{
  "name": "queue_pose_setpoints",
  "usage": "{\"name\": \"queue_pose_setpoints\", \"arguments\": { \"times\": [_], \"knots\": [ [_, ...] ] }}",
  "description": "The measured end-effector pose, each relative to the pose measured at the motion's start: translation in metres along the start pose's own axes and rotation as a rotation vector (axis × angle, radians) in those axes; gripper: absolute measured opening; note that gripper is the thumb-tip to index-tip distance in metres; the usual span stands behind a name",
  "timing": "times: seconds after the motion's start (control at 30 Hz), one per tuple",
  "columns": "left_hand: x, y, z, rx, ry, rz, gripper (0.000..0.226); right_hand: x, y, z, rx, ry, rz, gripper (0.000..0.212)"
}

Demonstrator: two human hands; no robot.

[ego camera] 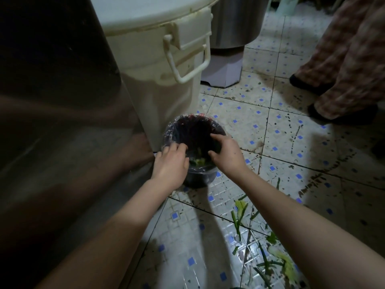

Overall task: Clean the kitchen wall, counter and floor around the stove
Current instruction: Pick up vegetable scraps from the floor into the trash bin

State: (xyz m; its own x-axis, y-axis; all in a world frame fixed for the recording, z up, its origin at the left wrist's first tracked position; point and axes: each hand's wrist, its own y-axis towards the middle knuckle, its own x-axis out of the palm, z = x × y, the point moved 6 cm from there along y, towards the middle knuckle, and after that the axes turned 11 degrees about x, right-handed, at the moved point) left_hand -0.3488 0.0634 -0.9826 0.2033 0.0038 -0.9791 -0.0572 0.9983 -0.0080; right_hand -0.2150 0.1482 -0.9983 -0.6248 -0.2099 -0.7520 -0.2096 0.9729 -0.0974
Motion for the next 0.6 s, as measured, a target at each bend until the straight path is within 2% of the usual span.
{"name": "queue_pose_setpoints", "arguments": {
  "times": [0.17, 0.43, 0.6],
  "knots": [
    [0.005, -0.017, 0.009, 0.021, -0.011, -0.019, 0.036, -0.011, -0.023, 0.019, -0.054, -0.115, 0.027, 0.05],
    [0.022, -0.037, 0.046, 0.163, 0.044, 0.07, 0.031, -0.02, -0.069, 0.089, -0.001, -0.245, 0.02, 0.046],
    [0.068, -0.055, 0.071, 0.278, 0.082, -0.017, 0.03, -0.011, -0.098, 0.139, 0.08, -0.286, -0.024, 0.047]
  ]
}}
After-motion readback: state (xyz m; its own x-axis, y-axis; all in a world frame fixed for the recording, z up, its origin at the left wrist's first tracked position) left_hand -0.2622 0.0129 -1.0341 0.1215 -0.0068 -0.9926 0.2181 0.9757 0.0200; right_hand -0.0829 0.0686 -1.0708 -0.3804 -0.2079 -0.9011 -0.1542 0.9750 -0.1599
